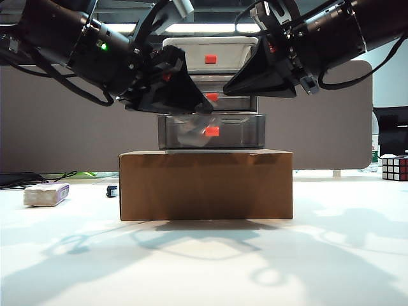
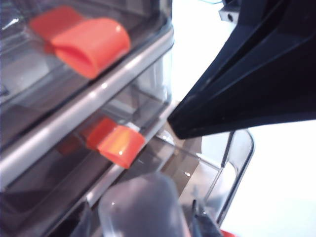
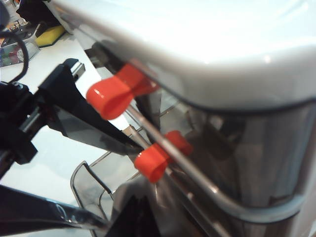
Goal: Open the third layer of the drawer on the table, pick up the earphone case on the table and put it in, and finally close the drawer.
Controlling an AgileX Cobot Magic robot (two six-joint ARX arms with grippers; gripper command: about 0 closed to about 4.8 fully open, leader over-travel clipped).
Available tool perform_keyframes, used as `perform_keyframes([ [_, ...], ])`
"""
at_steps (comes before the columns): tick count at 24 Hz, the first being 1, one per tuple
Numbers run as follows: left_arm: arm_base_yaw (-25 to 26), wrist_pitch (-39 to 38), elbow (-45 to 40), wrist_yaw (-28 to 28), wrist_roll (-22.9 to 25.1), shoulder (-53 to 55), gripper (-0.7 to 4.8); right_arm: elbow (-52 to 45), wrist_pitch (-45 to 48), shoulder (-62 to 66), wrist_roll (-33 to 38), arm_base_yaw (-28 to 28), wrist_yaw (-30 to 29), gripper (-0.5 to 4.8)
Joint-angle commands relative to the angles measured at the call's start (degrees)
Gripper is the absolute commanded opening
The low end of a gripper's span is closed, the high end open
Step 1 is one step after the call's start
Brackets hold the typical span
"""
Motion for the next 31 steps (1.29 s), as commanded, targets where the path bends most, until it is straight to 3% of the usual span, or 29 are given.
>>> perform_keyframes([
  [1, -0.11, 0.61, 0.26, 0.02, -0.15, -1.6, 2.51, 0.31, 0.28, -0.22, 0.02, 0.02, -0.37, -0.05],
  [5, -0.59, -1.51, 0.26, 0.26, -1.16, -5.97, 2.39, 0.31, 0.24, -0.22, 0.02, 0.02, -0.37, -0.05],
  [6, -1.42, -3.45, 0.26, 0.55, -2.21, -7.54, 1.95, 0.31, 0.2, -0.22, 0.02, 0.02, -0.37, -0.05],
  [8, -2.84, -8.15, 0.26, 2.93, -2.73, -9.31, 0.3, 0.31, 0.22, -0.22, 0.02, 0.02, -0.37, -0.05],
  [9, -3.43, -10.91, 0.26, 5.35, -2.71, -9.22, -0.06, 0.31, 0.2, -0.22, 0.02, 0.02, -0.44, -0.05],
  [13, -3.45, -17.49, 0.24, 4.44, -2.67, -8.04, -0.06, 0.31, 0.13, -0.26, 0.02, 0.02, -0.59, -0.05],
  [19, -3.3, -17.16, 0.24, -8.72, -1.05, -5.49, -0.06, 0.31, 0.11, -0.26, 0.02, 0.02, -0.79, -0.05],
  [31, -3.32, -3.17, 0.24, -15.85, -1.01, -0.46, -0.06, 0.31, 0.13, -0.26, 0.0, 0.02, -0.76, -0.05],
])
